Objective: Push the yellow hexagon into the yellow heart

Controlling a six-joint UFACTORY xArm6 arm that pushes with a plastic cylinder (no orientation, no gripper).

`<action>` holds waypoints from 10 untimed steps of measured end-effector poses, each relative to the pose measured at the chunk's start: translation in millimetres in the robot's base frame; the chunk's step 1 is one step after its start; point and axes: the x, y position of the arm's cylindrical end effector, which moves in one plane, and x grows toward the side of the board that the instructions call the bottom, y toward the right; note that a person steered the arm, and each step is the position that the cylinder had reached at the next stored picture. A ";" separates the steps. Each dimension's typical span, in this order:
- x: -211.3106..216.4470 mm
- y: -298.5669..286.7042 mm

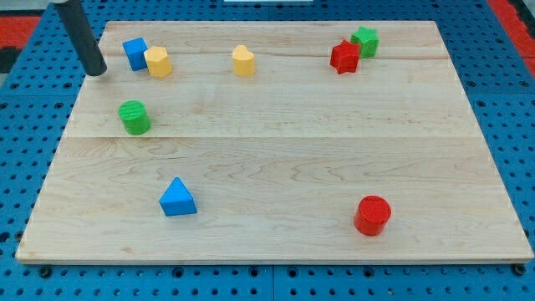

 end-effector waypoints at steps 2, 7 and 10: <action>14.2 -16.8; -14.2 93.0; 18.9 164.2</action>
